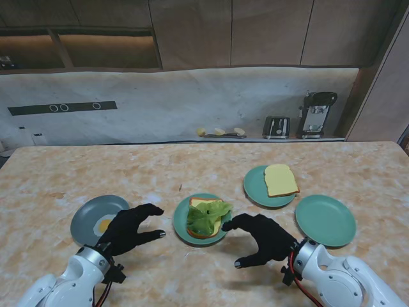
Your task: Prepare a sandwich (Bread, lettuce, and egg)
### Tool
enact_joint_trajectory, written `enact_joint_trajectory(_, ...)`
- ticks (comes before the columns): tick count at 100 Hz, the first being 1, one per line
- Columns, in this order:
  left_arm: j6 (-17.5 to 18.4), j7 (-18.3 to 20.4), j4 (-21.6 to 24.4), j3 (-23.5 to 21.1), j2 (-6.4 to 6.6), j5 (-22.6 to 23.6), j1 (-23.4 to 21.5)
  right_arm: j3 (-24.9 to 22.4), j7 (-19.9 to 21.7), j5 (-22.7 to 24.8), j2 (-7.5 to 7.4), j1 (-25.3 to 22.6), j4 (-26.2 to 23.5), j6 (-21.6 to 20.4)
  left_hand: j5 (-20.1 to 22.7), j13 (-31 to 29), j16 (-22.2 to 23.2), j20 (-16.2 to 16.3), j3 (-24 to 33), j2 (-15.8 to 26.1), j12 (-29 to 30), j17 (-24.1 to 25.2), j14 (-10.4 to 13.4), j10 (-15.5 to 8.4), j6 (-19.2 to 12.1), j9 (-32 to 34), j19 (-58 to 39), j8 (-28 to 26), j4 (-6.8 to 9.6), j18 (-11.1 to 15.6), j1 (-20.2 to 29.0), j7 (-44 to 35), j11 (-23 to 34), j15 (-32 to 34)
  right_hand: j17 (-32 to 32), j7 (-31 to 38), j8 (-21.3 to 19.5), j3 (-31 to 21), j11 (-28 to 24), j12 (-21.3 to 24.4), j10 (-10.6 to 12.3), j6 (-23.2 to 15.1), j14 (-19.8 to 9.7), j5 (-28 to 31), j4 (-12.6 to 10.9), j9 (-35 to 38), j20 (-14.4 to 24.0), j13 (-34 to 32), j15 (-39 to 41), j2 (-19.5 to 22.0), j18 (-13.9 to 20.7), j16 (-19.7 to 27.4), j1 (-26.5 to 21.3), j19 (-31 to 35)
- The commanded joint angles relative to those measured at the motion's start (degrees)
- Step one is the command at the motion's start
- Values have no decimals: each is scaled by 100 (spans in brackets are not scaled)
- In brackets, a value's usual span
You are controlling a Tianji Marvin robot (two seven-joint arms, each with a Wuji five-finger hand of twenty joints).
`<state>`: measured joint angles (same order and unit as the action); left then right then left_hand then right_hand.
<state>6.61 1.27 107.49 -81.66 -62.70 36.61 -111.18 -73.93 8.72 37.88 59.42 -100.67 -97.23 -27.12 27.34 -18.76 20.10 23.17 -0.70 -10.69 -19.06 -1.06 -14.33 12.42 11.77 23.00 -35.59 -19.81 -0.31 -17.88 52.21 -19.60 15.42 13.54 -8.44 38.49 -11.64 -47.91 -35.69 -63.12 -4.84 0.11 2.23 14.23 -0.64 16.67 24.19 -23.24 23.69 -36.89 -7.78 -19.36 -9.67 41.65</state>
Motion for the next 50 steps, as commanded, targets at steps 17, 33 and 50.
enact_joint_trajectory(17, -129, 241, 153, -349, 54, 392, -97, -80, -37, 64, 43, -149, -49, -132, -193, 47, 57, 117, -44, -78, -1, 15, 29, -70, -120, -74, -86, -24, -113, -25, 117, 53, -40, 13, 541, -126, 78, -36, 267, 4614, 64, -169, -79, -9, 77, -192, -945, 358, -476, -44, 491, 441, 304, -1010)
enact_joint_trajectory(33, -179, 405, 200, -611, 86, 674, -150, -117, 106, 80, 11, -141, -62, -191, -226, 70, 46, 99, -44, -101, 13, 3, 15, -23, 10, -120, -55, 16, -117, 4, 52, 119, -70, -12, 783, -202, 111, 3, 550, 4739, 142, -584, -160, -156, 114, -581, -1149, 732, -721, 9, 453, 594, 349, -1275)
enact_joint_trajectory(50, -204, 455, 218, -822, 108, 1067, -180, -125, 192, 79, -6, -142, -87, -194, -226, 52, 44, 60, -22, -144, 35, -7, 16, 16, 91, -113, -11, 61, -113, -2, 107, 188, -83, -6, 804, -220, 124, 14, 616, 4774, 159, -658, -217, -187, 124, -656, -1192, 813, -792, 28, 403, 640, 375, -1375)
